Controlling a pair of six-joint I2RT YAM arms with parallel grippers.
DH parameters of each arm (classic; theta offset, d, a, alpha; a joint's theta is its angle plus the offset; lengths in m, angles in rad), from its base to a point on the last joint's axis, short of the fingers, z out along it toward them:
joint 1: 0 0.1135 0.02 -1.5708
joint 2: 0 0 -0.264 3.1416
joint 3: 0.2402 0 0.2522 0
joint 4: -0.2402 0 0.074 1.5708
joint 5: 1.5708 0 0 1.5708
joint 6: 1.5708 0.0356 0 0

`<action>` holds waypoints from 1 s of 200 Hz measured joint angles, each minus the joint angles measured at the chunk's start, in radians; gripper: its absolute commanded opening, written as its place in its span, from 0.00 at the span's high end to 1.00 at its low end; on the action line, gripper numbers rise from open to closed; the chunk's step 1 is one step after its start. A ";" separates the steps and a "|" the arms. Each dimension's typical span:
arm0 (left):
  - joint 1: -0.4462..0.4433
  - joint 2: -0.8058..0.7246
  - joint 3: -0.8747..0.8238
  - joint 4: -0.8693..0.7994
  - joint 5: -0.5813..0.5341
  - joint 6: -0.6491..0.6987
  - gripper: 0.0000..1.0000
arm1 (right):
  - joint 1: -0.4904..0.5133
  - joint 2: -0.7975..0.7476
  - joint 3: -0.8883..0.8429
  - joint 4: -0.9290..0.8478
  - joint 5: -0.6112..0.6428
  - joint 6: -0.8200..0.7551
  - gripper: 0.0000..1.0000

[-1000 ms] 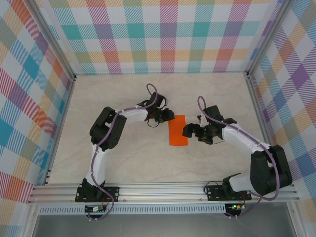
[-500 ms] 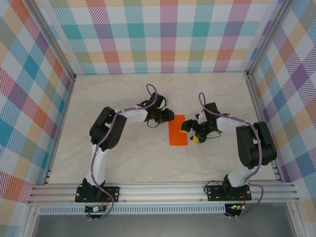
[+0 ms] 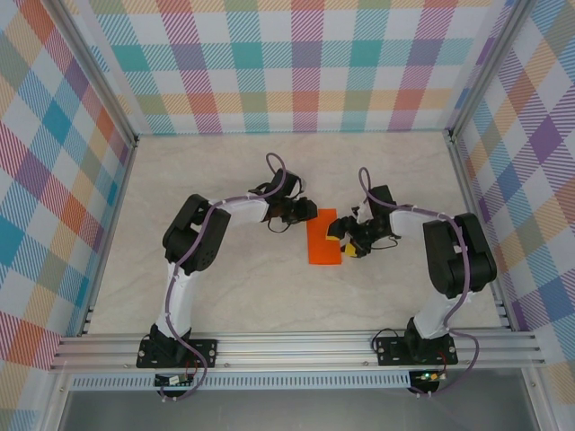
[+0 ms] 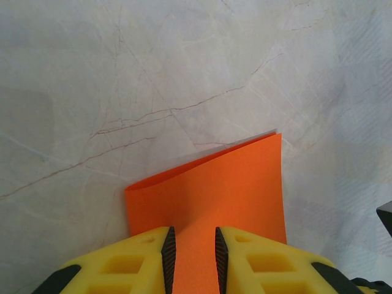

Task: Fold a paper plane with a square sheet of paper (fold left side to right side)
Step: Fold the triangle a second time at the center of the table.

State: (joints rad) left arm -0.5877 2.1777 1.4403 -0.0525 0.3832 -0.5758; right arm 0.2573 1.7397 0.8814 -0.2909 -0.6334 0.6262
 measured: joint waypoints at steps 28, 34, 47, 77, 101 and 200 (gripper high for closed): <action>0.000 -0.002 -0.003 0.003 0.000 0.000 0.73 | 0.005 0.004 0.008 0.018 0.000 0.004 0.39; 0.000 -0.002 -0.004 0.003 0.000 0.000 0.73 | 0.006 0.005 0.012 0.018 0.000 0.006 0.40; 0.000 -0.002 -0.005 0.004 0.000 0.002 0.73 | 0.006 0.012 0.026 0.022 0.000 0.007 0.42; 0.000 -0.012 -0.013 0.000 0.000 0.021 0.72 | 0.005 0.041 0.067 0.024 0.005 0.006 0.44; 0.000 -0.027 -0.016 -0.029 -0.003 0.047 0.69 | 0.004 0.053 0.085 0.021 0.017 0.000 0.44; -0.039 -0.454 -0.288 0.006 -0.045 0.208 0.38 | -0.002 0.092 0.153 -0.029 -0.015 -0.006 0.56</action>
State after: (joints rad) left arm -0.6270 1.7241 1.1522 -0.0463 0.3386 -0.3683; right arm 0.2550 1.8317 1.0348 -0.3195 -0.6483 0.6201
